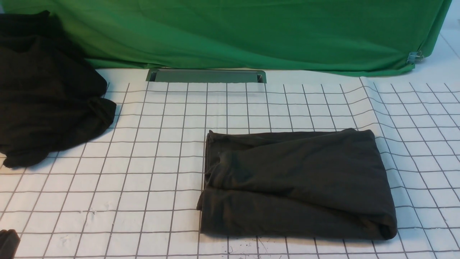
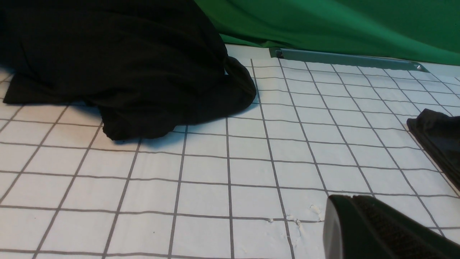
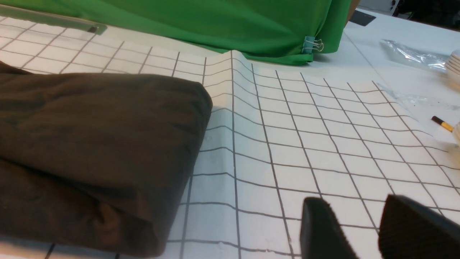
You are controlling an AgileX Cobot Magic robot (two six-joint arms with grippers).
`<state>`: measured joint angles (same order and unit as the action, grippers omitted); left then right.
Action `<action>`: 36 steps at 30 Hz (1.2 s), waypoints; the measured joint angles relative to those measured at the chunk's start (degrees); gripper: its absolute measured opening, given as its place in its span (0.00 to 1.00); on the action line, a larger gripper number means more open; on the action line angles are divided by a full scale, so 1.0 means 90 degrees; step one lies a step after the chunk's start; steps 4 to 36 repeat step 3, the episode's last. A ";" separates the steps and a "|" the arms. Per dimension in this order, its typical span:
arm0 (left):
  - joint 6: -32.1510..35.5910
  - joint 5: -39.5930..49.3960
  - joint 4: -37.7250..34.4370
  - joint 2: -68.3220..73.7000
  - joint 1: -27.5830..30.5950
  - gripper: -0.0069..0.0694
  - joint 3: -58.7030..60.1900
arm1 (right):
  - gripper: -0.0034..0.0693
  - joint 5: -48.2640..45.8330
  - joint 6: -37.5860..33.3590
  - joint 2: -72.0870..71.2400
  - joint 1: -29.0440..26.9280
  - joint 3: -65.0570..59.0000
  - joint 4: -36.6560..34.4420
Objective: Fold a long-sleeved shirt over a white checkered tablecloth.
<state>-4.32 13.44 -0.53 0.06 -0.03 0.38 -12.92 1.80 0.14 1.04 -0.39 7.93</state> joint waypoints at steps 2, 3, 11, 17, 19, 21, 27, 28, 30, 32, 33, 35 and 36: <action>0.0000 0.0000 0.0000 0.0000 0.0000 0.11 0.0000 | 0.38 0.0000 0.0000 0.0000 0.0000 0.0000 0.0000; 0.0000 0.0000 0.0000 0.0000 0.0000 0.11 0.0000 | 0.38 0.0000 0.0000 0.0000 0.0000 0.0000 0.0000; 0.0000 0.0000 0.0000 0.0000 0.0000 0.11 0.0000 | 0.38 0.0000 0.0000 0.0000 0.0000 0.0000 0.0000; 0.0000 0.0000 0.0000 0.0000 0.0000 0.11 0.0000 | 0.38 0.0000 0.0000 0.0000 0.0000 0.0000 0.0000; 0.0000 0.0000 0.0000 0.0000 0.0000 0.11 0.0000 | 0.38 0.0000 0.0000 0.0000 0.0000 0.0000 0.0000; 0.0000 0.0000 0.0000 0.0000 0.0000 0.11 0.0000 | 0.38 0.0000 0.0000 0.0000 0.0000 0.0000 0.0000; 0.0000 0.0000 0.0000 0.0000 0.0000 0.11 0.0000 | 0.38 0.0000 0.0000 0.0000 0.0000 0.0000 0.0000; 0.0000 0.0000 0.0000 0.0000 0.0000 0.11 0.0000 | 0.38 0.0000 0.0000 0.0000 0.0000 0.0000 0.0000; 0.0000 0.0000 0.0000 0.0000 0.0000 0.11 0.0000 | 0.38 0.0000 0.0000 0.0000 0.0000 0.0000 0.0000; 0.0000 0.0000 0.0000 0.0000 0.0000 0.11 0.0000 | 0.38 0.0000 0.0000 0.0000 0.0000 0.0000 0.0000; 0.0000 0.0000 0.0000 0.0000 0.0000 0.11 0.0000 | 0.38 0.0000 0.0000 0.0000 0.0000 0.0000 0.0000; 0.0000 0.0000 0.0000 0.0000 0.0000 0.11 0.0000 | 0.38 0.0000 0.0000 0.0000 0.0000 0.0000 0.0000; 0.0000 0.0000 0.0000 0.0000 0.0000 0.11 0.0000 | 0.38 0.0000 0.0000 0.0000 0.0000 0.0000 0.0000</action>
